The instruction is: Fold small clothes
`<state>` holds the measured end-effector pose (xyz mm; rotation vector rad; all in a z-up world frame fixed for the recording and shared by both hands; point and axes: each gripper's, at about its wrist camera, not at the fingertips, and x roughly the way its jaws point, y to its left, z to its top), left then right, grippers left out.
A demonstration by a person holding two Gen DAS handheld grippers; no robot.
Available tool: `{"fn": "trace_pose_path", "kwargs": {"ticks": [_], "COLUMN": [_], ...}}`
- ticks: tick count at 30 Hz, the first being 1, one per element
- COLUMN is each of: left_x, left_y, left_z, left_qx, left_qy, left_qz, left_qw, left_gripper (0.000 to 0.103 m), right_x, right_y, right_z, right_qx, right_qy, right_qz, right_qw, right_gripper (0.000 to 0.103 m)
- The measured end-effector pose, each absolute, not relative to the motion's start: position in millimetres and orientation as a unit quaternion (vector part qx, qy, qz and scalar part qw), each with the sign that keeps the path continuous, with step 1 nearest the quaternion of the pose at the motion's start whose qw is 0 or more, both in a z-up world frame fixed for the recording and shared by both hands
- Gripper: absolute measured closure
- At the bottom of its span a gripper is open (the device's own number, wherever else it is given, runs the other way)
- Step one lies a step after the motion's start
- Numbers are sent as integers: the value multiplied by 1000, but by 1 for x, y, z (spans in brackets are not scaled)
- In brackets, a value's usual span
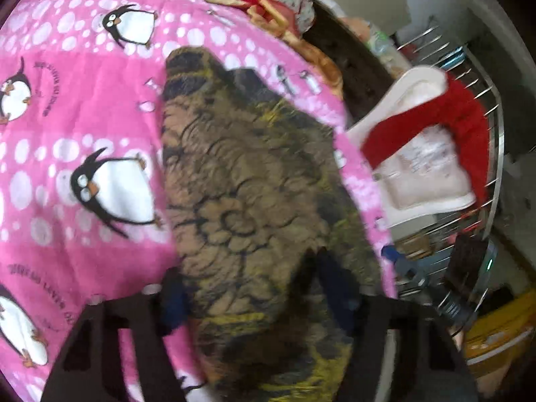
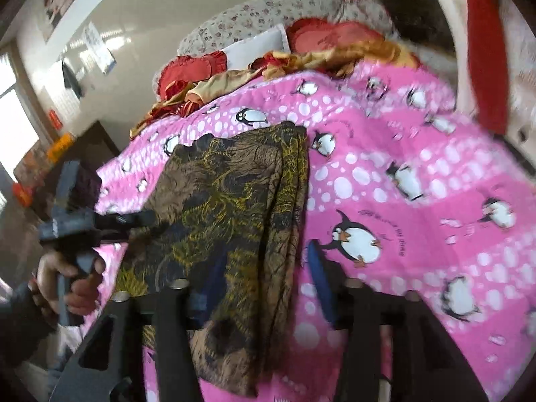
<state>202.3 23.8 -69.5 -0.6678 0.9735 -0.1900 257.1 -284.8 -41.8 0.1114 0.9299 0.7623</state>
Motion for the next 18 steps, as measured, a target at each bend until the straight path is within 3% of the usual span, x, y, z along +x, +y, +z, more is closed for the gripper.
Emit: {"fn": "trace_pose_path", "kwargs": {"ticks": [4,10,18], "left_x": [195,194,196], "left_y": [10,7,5], "left_z": [-65,-71,-75], "left_qx": [-276,-272,-282], "left_qy": [458,450,447], "left_qz": [-66,-56,-54], "left_qw": [842,848,847], "left_gripper": [50,48,46], "right_x": [291,332,345], "right_y": [-278,-266,-253], "right_z": [-67,-108,-112], "right_qx": [113,179,262], "right_qy": [483,523,518], "right_qz": [376,408,492], "right_qw": [782,726,648], "right_gripper": [59,54,51]}}
